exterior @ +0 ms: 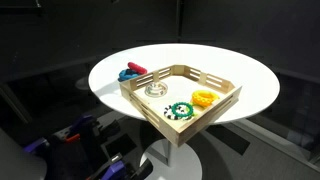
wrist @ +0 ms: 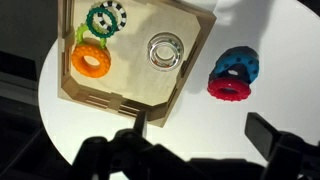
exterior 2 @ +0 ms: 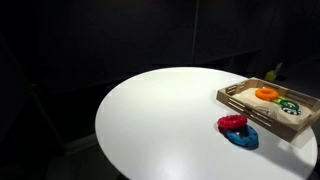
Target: Move the clear ring from the tray to the table
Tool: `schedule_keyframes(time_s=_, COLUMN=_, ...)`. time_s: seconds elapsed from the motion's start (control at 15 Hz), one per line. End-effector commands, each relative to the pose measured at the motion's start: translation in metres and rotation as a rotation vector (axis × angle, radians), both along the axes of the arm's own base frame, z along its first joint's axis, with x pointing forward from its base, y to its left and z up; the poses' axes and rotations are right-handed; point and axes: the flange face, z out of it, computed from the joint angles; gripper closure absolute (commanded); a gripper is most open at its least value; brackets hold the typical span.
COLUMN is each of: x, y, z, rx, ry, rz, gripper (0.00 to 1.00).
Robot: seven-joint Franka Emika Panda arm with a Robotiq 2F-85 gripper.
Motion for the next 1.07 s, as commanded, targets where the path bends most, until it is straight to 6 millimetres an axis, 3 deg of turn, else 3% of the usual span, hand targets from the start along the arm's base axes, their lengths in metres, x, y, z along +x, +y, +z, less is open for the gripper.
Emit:
schedule_keyframes(time_s=0.0, x=0.0, y=0.0, z=0.0, rx=0.0, ry=0.001, rz=0.0, gripper=0.0)
schedule_keyframes(time_s=0.33, x=0.002, y=-0.001, z=0.001, rx=0.0, ry=-0.002, rz=-0.006, gripper=0.0)
schedule_keyframes(time_s=1.0, x=0.046, y=-0.017, z=0.033, rx=0.015, ry=-0.019, rz=-0.096, gripper=0.0)
